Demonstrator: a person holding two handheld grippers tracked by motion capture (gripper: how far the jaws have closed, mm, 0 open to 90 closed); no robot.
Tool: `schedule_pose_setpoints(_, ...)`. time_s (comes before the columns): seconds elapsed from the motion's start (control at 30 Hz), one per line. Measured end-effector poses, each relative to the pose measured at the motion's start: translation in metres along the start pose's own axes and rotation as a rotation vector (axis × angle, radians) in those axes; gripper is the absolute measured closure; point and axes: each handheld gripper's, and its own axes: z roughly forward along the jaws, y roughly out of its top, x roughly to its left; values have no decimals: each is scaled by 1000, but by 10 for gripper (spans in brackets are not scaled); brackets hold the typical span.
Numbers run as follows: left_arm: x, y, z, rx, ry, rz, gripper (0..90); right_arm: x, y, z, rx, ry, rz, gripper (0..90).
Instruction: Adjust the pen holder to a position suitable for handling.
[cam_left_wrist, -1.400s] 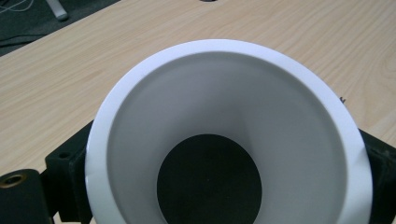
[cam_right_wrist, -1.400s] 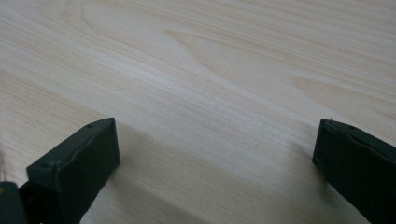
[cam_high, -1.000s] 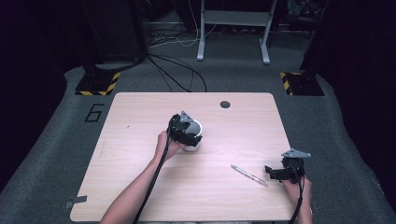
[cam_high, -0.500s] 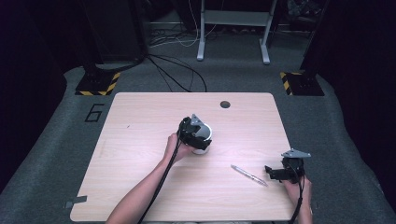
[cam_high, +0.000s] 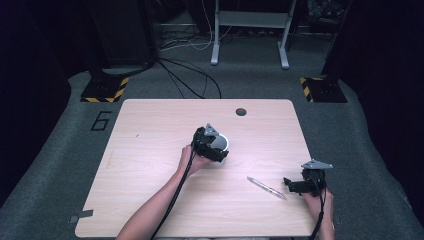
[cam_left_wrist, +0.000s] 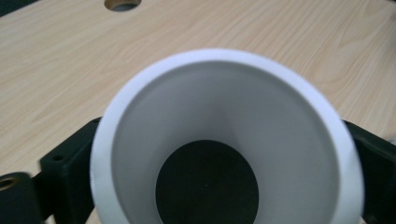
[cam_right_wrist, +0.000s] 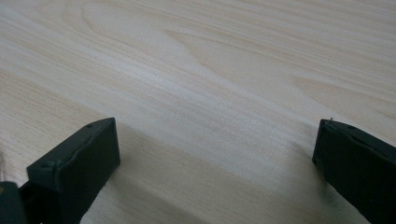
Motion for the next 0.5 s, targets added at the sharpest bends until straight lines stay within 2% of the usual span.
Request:
schedule_pose_setpoints(0.07,1,2,-5,-13,-4,7,1,0,0,0,0,0,0,1)
schedule_pose_setpoints(0.13,0,3,-11,-30,-14,-19,1,0,0,0,0,1,-2,1)
schedule_pose_setpoints(0.17,1,4,-15,-21,-23,-12,1,0,0,0,0,1,-2,1)
schedule_pose_setpoints(0.23,1,5,-25,-42,-23,-16,1,0,0,0,0,0,-2,1)
schedule_pose_setpoints(0.33,1,5,-31,-41,-12,-6,1,0,0,0,0,0,-2,1)
schedule_pose_setpoints(0.4,1,3,-38,-39,-6,1,1,0,0,0,0,1,-2,1)
schedule_pose_setpoints(0.43,2,0,-47,-44,-10,1,1,0,0,0,0,1,-2,1)
schedule_pose_setpoints(0.5,3,-1,-51,-43,-11,5,1,0,0,0,-1,1,0,1)
